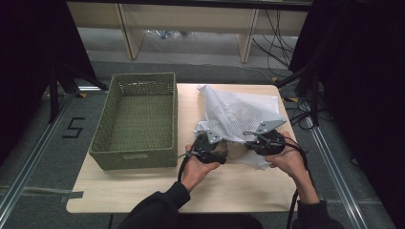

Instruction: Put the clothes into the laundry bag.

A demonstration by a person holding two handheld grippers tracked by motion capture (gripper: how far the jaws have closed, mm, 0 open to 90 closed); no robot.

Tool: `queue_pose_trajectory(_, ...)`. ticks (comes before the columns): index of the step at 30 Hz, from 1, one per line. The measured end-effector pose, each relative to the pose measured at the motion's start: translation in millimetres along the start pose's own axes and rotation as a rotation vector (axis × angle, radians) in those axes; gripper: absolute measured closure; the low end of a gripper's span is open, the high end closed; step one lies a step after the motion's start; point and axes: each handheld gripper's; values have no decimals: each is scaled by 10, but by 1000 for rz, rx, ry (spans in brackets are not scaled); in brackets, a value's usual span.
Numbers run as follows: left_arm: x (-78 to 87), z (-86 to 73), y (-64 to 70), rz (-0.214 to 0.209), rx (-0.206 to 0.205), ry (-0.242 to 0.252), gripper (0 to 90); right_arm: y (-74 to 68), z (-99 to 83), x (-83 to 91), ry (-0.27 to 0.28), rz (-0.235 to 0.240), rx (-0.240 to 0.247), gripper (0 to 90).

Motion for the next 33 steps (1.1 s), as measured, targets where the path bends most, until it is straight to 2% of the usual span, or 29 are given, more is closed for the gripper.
queue_pose_trajectory(1,74,-21,-51,29,-38,-26,276,3,3,5,2,0,4,900)
queue_pose_trajectory(2,118,-25,-84,66,-51,-39,247,-6,15,10,6,-2,13,900)
queue_pose_trajectory(5,148,-15,-186,120,-60,-50,247,-30,21,12,3,-2,12,900)
queue_pose_trajectory(7,109,-22,-220,138,-67,-58,245,-54,18,24,-7,-2,-2,900)
queue_pose_trajectory(8,62,-33,-234,142,-59,-57,241,-45,18,33,1,-6,6,900)
queue_pose_trajectory(9,18,-41,-251,142,-73,-66,241,-17,27,46,2,22,33,900)
queue_pose_trajectory(10,-38,-47,-269,143,-81,-75,245,-40,21,76,-10,10,-7,900)
queue_pose_trajectory(11,-98,-53,-287,131,-63,-85,261,-42,15,75,8,1,-5,900)
queue_pose_trajectory(12,-157,-65,-304,96,-31,-82,292,-36,13,86,12,-13,10,900)
queue_pose_trajectory(13,-208,-75,-318,47,-8,-88,378,-46,11,94,6,11,0,900)
queue_pose_trajectory(14,-254,-89,-327,1,-2,-95,499,-44,12,97,9,10,-3,900)
queue_pose_trajectory(15,-276,-94,-326,-6,-14,-107,603,-45,14,90,11,9,5,900)
queue_pose_trajectory(16,-304,-106,-313,-25,-22,-101,697,-37,17,78,15,11,38,900)
queue_pose_trajectory(17,-314,-113,-288,-51,0,-90,782,-52,13,65,11,11,34,900)
queue_pose_trajectory(18,-314,-118,-257,-66,27,-76,817,-79,15,59,0,27,14,900)
queue_pose_trajectory(19,-305,-121,-210,-90,49,-63,839,-95,16,60,-4,15,15,900)
queue_pose_trajectory(20,-283,-119,-120,-123,56,-44,849,-110,23,44,-3,29,26,900)
queue_pose_trajectory(21,-255,-108,-46,-132,43,-31,851,-131,26,25,-11,36,31,900)
queue_pose_trajectory(22,-214,-91,-26,-151,-1,-44,851,-161,18,14,-17,30,22,900)
queue_pose_trajectory(24,-189,-36,60,-147,15,21,848,-195,-8,2,-19,43,35,900)
queue_pose_trajectory(25,-193,-20,68,-141,17,32,847,-221,-27,10,-23,42,42,900)
queue_pose_trajectory(26,-211,-7,32,-122,1,18,845,-237,-43,20,-34,51,40,900)
queue_pose_trajectory(27,-252,-11,-25,-135,4,10,838,-262,-75,32,-38,57,30,900)
queue_pose_trajectory(29,-344,-56,-80,-144,36,-2,810,-276,-130,23,-40,56,17,900)
queue_pose_trajectory(31,-381,-119,-116,-136,62,-5,757,-297,-208,-14,-62,56,-13,900)
queue_pose_trajectory(32,-368,-135,-128,-151,55,-16,735,-287,-241,-51,-71,59,7,900)
queue_pose_trajectory(33,-343,-146,-108,-153,63,-11,700,-290,-279,-88,-86,61,3,900)
Point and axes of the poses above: each handheld gripper's, and its own axes: x roughly backward along the jaws, z roughly out of its top, y roughly to its right, and after that the axes turned 5 degrees about -x, right-handed
